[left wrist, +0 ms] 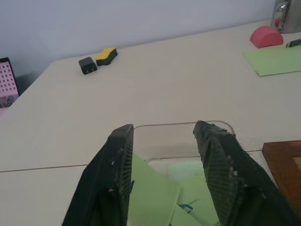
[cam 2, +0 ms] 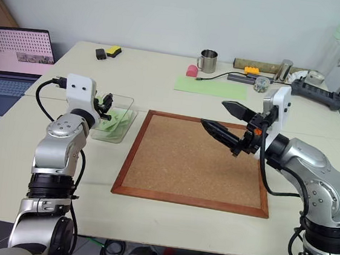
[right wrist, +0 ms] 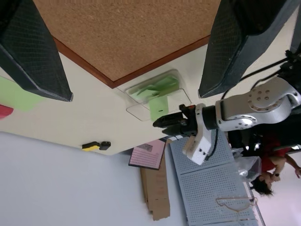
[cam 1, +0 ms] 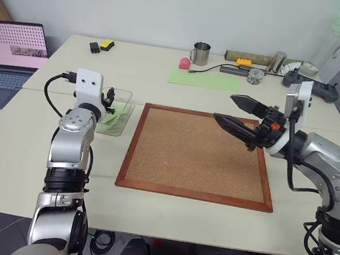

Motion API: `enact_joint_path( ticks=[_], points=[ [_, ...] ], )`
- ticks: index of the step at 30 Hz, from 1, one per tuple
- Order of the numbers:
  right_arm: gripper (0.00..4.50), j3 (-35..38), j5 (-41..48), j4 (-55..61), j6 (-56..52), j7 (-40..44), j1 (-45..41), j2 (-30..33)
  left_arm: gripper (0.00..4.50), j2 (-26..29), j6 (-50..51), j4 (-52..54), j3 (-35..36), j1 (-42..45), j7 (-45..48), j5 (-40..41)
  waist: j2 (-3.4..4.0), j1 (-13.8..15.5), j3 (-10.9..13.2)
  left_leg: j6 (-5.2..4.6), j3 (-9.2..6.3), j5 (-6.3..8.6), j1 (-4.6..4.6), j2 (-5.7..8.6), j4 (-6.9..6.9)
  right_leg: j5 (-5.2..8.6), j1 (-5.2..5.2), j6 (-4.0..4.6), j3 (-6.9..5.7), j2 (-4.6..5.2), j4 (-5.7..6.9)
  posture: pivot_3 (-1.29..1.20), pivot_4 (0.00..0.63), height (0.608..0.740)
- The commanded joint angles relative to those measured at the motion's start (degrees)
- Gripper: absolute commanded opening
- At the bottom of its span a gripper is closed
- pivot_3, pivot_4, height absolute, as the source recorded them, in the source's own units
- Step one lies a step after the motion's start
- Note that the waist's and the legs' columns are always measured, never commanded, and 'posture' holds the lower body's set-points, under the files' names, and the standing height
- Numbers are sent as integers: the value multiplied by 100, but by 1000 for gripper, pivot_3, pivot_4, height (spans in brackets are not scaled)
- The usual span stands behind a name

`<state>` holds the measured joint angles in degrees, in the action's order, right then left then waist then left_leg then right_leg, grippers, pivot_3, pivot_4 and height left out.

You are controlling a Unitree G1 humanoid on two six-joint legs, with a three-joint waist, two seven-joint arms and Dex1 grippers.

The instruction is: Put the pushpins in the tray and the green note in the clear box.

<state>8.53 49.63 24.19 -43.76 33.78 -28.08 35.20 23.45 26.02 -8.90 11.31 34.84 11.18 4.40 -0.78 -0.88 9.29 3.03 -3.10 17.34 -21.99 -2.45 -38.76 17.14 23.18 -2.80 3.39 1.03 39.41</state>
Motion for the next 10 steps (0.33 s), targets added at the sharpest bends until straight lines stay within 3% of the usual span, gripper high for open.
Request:
enact_joint_path(
  ticks=[1, 2, 5, 10],
  points=[
    [4500, -377, -1040, -285, 615, 543, 351, 579, 3116, 209, 30, 586, -769, 165, 1757, 606, 0, 36, 0, 0, 1, 0, 0, 0, 0, 0, 0, 0, 0, 0, -1, 0, 150, 740],
    [4500, -454, -1205, -365, 777, 720, 454, 689, 3337, 313, 99, 741, -969, 117, 2231, 745, -1, 60, 0, 1, 1, 0, -2, 1, 0, 0, -1, 0, -2, 1, -2, 0, 150, 740],
    [4500, -533, -1496, -739, 1180, 1088, 573, 789, 3337, 703, -18, 1154, -1493, -19, 3453, 1001, 0, 44, 0, 2, 8, -1, -1, 1, 0, 0, -1, 0, 2, -1, -9, 0, 150, 740],
    [4500, -520, -1645, -1150, 1418, 1264, 457, 619, 3337, 904, -15, 957, -1693, 269, 4308, 1257, 2, -68, 2, 0, 9, 0, 7, -3, 3, 1, 0, 1, 8, -11, -3, 0, 150, 740]
  ],
)
